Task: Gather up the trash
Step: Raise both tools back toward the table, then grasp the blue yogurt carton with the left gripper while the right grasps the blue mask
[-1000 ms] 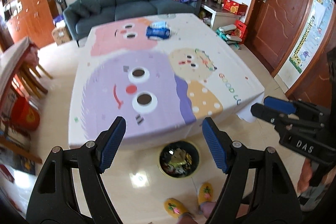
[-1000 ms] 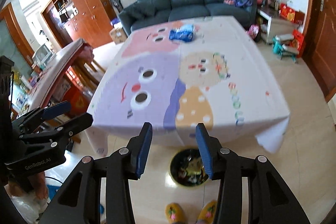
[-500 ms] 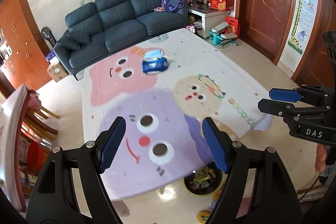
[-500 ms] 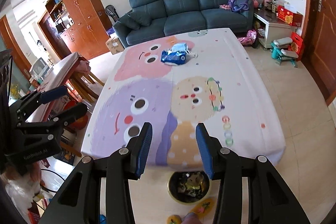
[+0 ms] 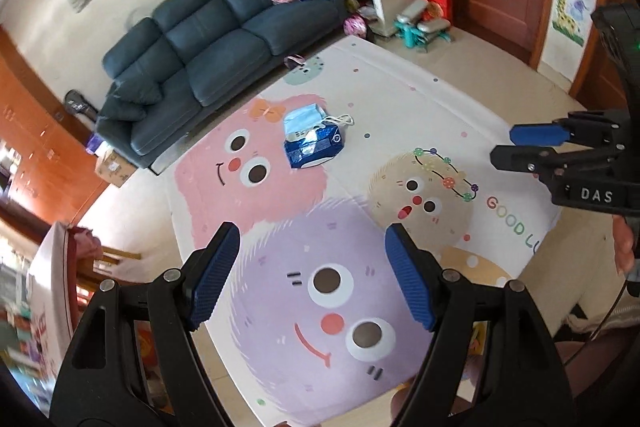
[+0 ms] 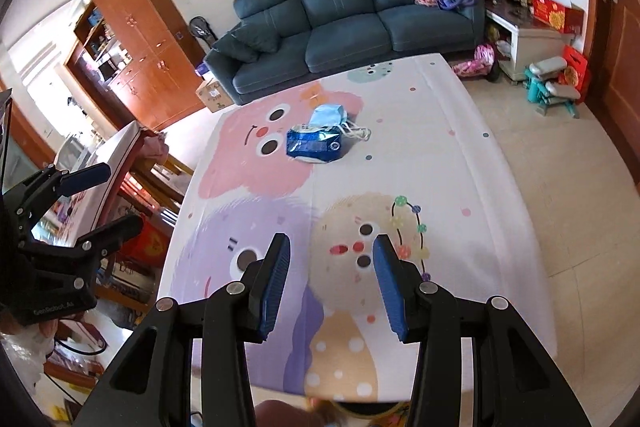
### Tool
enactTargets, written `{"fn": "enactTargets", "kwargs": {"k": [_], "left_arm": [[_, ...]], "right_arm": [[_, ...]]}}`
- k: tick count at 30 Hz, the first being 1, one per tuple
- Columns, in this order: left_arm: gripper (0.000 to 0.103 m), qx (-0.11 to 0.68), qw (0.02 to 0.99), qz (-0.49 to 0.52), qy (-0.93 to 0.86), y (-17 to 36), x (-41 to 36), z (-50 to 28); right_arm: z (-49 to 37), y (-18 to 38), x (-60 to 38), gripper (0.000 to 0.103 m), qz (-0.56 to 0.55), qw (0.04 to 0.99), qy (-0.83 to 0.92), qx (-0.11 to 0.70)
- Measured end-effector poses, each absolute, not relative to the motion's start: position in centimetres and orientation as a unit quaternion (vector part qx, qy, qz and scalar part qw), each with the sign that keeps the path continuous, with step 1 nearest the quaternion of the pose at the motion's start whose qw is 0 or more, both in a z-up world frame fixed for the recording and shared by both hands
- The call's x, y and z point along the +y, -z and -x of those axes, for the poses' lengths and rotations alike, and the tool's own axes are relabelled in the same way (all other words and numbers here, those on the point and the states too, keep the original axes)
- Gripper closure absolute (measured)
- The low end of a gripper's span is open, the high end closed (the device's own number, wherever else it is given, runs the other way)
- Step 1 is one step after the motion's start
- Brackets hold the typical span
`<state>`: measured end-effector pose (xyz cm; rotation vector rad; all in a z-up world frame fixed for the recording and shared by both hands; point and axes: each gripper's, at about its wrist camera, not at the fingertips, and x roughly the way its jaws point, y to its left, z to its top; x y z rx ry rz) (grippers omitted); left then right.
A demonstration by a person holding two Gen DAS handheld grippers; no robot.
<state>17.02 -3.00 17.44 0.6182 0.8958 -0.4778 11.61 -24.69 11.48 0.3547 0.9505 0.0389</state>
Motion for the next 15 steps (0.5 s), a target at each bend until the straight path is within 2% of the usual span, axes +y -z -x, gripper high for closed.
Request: {"fn": "enactTargets", "kwargs": {"k": [8, 15], "left_arm": [[0.030, 0.431, 0.775, -0.350, 0.300, -13.2, -6.4, -26.3], [0.030, 0.457, 0.706, -0.392, 0.374, -5.8, -10.2, -35.3]], "right_arm": [[-19.8, -7.4, -26.9, 0.059, -0.237, 0.849, 0.052, 0.469], [-27.3, -1.4, -27.6, 0.059, -0.289, 0.821, 0.103, 0.482]]}}
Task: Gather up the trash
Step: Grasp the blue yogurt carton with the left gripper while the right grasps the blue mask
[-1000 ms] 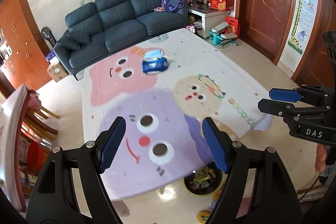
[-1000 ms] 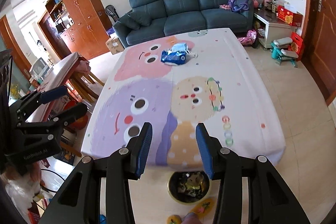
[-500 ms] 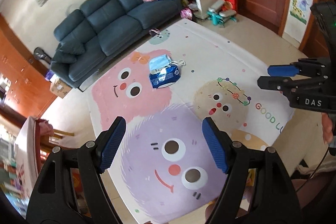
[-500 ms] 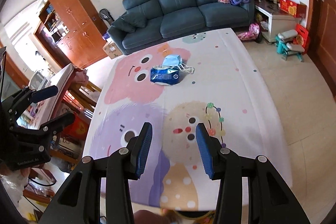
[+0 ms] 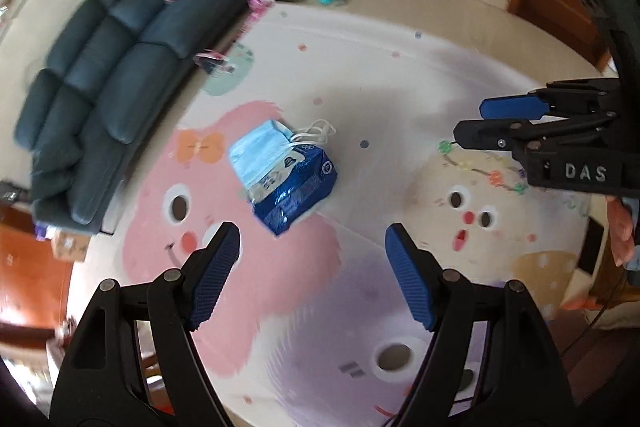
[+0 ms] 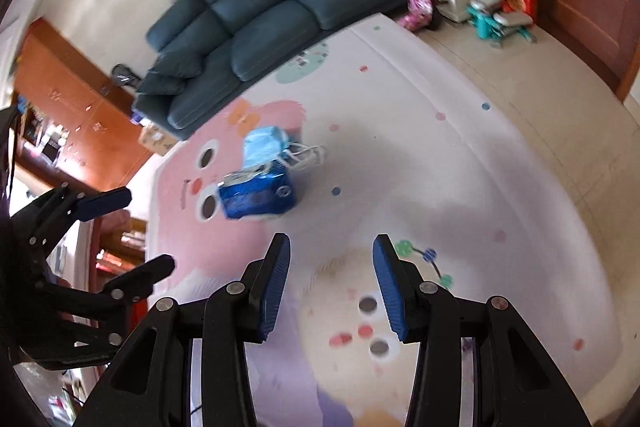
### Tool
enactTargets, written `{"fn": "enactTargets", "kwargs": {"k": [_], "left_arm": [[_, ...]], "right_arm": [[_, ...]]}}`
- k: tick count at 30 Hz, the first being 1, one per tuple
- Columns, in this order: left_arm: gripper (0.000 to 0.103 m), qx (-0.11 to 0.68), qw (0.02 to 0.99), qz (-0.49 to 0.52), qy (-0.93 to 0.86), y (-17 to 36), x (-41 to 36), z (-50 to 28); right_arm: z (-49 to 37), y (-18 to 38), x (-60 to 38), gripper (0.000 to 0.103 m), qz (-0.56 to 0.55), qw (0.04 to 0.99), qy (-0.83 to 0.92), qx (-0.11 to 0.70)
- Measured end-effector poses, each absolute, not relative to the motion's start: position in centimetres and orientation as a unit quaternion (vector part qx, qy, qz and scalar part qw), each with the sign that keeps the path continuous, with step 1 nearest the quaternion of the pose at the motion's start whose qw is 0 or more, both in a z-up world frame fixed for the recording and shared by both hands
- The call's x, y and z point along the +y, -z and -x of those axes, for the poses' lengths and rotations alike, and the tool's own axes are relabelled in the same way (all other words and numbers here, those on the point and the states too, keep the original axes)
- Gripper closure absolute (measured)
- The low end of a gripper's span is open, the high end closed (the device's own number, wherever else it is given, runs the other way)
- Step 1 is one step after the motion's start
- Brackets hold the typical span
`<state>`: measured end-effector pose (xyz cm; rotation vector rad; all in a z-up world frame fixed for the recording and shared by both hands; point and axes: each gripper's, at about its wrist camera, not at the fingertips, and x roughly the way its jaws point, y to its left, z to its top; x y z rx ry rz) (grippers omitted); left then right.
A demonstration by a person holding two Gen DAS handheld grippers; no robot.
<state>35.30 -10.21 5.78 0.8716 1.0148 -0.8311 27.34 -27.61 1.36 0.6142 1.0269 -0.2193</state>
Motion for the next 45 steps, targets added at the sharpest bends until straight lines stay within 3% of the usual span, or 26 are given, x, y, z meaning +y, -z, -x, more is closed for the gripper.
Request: {"fn": "enactTargets", "kwargs": {"k": [14, 27, 30, 35, 37, 45], "left_arm": [[0.030, 0.516, 0.593, -0.440, 0.434, 6.6, -15.4, -43.7], [0.031, 0.584, 0.563, -0.399, 0.428, 11.2, -14.5, -46.5], [0.042, 0.611, 0.553, -0.385, 0.415, 12.1, -13.4, -46.6], [0.047, 0.631, 0.559, -0.344, 0.413, 12.1, -11.6, -46.8], [0.057, 0.637, 0.564, -0.327, 0.411, 12.0, -10.8, -47.0], [0.056, 0.674, 0.572, -0.245, 0.398, 12.0, -7.6, -47.9]], "right_arm": [[-33.1, 6.7, -28.4, 0.059, -0.336, 0.793, 0.138, 0.488], [-34.2, 9.0, -29.2, 0.059, -0.351, 0.782, 0.148, 0.493], [-35.3, 8.7, -29.0, 0.059, -0.348, 0.786, 0.140, 0.491], [-37.2, 7.9, -28.4, 0.059, -0.331, 0.796, 0.117, 0.493], [-38.2, 7.8, -28.0, 0.059, -0.324, 0.799, 0.108, 0.495], [-41.4, 6.9, -26.8, 0.059, -0.280, 0.815, 0.069, 0.502]]}}
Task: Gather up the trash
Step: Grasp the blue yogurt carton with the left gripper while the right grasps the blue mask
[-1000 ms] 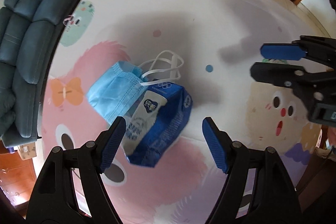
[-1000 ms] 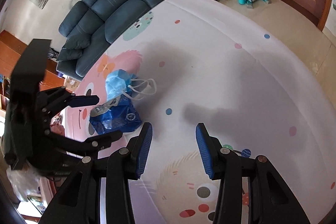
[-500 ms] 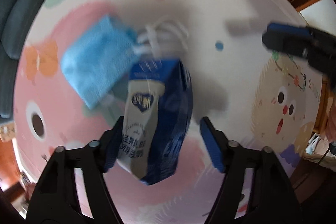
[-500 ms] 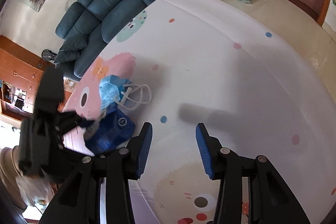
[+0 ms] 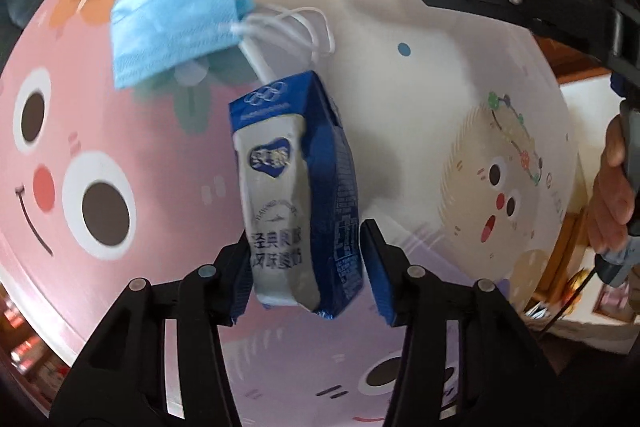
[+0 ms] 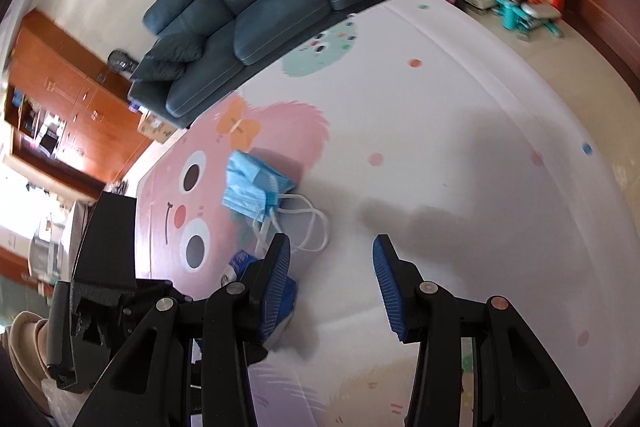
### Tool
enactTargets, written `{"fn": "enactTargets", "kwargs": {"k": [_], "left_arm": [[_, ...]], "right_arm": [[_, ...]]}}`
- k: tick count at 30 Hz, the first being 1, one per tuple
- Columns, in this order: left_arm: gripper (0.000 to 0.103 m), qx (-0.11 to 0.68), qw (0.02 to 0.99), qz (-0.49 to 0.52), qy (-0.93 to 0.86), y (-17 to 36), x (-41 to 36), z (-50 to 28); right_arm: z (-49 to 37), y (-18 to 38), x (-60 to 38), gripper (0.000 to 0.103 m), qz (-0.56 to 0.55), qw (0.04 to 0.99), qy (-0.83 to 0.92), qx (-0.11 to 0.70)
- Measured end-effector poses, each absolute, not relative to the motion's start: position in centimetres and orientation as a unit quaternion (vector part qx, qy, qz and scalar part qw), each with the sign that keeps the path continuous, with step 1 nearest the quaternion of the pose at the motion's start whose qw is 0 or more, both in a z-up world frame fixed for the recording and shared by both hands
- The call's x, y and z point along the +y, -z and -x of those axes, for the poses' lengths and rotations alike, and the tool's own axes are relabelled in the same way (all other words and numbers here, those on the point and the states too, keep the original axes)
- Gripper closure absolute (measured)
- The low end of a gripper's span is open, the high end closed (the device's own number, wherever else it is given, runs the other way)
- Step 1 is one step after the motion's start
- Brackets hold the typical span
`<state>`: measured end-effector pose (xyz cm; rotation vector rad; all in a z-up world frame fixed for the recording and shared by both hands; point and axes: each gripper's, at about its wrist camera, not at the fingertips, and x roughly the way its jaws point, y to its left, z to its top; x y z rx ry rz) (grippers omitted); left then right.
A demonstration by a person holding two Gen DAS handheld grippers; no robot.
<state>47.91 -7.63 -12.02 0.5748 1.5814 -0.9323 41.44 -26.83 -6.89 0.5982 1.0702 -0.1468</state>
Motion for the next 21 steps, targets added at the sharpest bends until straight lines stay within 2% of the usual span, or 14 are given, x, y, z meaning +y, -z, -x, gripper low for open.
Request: {"fn": "enactTargets", "kwargs": {"k": [3, 9, 11, 12, 14, 21], "left_arm": [[0.043, 0.685, 0.581, -0.195, 0.394, 11.7, -6.6, -49.2], [0.042, 0.687, 0.602, -0.137, 0.383, 9.7, -6.4, -49.8], [0.051, 0.689, 0.611, -0.119, 0.372, 9.6, -6.0, -49.5], [0.064, 0.691, 0.614, -0.114, 0.365, 9.7, -6.5, -50.6], [0.064, 0.699, 0.614, -0.089, 0.355, 9.9, -5.7, -50.6], [0.065, 0.700, 0.631, -0.043, 0.331, 10.0, -1.9, -49.6]], "right_arm": [[-42.5, 6.9, -26.6, 0.059, -0.273, 0.817, 0.060, 0.505], [-45.1, 7.1, -26.3, 0.059, -0.256, 0.821, 0.040, 0.509], [-46.3, 7.2, -26.1, 0.056, -0.253, 0.822, 0.029, 0.510], [-46.8, 7.2, -26.0, 0.049, -0.251, 0.823, 0.024, 0.509], [-48.4, 7.4, -25.5, 0.044, -0.244, 0.826, 0.009, 0.509], [-53.8, 9.6, -22.8, 0.044, -0.210, 0.815, -0.035, 0.539]]}}
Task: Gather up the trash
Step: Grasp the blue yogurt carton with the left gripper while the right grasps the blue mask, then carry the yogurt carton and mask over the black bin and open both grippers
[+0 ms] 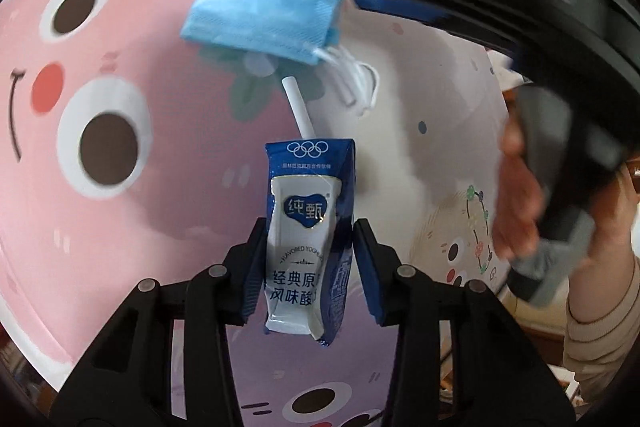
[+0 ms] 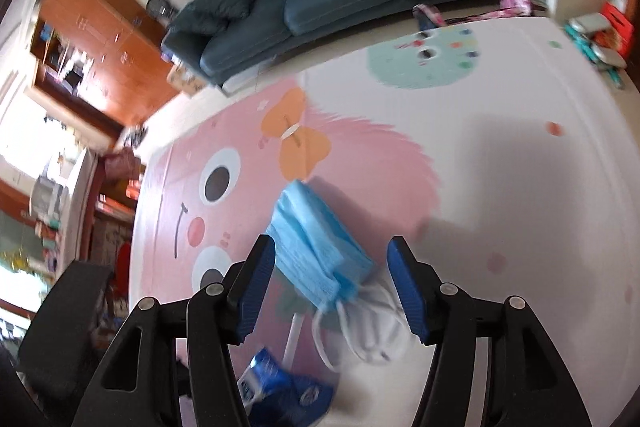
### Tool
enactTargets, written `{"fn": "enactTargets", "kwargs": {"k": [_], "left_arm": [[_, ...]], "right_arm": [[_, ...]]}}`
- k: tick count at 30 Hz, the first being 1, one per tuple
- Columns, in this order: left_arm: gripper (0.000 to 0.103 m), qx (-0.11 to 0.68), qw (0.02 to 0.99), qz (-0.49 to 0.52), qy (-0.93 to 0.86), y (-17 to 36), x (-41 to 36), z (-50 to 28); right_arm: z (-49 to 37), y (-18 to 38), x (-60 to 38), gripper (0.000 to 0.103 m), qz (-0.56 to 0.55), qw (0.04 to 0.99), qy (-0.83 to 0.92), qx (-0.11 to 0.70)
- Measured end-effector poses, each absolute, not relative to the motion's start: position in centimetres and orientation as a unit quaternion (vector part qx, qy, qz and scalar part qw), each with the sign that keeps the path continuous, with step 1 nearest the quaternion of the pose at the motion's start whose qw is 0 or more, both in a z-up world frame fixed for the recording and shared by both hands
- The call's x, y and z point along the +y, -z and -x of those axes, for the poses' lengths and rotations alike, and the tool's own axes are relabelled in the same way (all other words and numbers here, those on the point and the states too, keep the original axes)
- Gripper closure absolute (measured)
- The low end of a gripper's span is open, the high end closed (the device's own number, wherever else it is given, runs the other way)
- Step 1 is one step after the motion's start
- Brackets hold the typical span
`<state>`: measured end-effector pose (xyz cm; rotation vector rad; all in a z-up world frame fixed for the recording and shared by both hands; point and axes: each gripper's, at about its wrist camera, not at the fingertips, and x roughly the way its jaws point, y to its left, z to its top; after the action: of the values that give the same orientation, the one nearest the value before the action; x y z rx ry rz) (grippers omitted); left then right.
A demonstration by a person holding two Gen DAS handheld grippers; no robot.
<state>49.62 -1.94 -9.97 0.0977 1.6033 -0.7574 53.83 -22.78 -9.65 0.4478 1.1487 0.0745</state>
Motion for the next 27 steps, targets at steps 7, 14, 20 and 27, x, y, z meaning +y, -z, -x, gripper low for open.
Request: {"fn": "enactTargets", "kwargs": {"k": [7, 14, 20, 27], "left_arm": [[0.066, 0.683, 0.675, -0.021, 0.279, 9.3, 2.0, -48.6], [0.066, 0.674, 0.693, -0.007, 0.255, 9.1, 4.0, -47.3], [0.075, 0.663, 0.703, -0.019, 0.258, 7.9, 5.5, -45.8], [0.080, 0.637, 0.721, -0.032, 0.272, 4.3, 6.9, -41.6]], "right_arm": [[-53.9, 11.9, -18.8, 0.075, -0.135, 0.800, -0.060, 0.581], [-50.6, 12.0, -18.4, 0.098, -0.152, 0.798, -0.046, 0.582], [-45.2, 10.8, -18.3, 0.100, -0.176, 0.803, -0.013, 0.569], [-37.5, 7.2, -17.7, 0.100, -0.204, 0.810, 0.014, 0.550]]}}
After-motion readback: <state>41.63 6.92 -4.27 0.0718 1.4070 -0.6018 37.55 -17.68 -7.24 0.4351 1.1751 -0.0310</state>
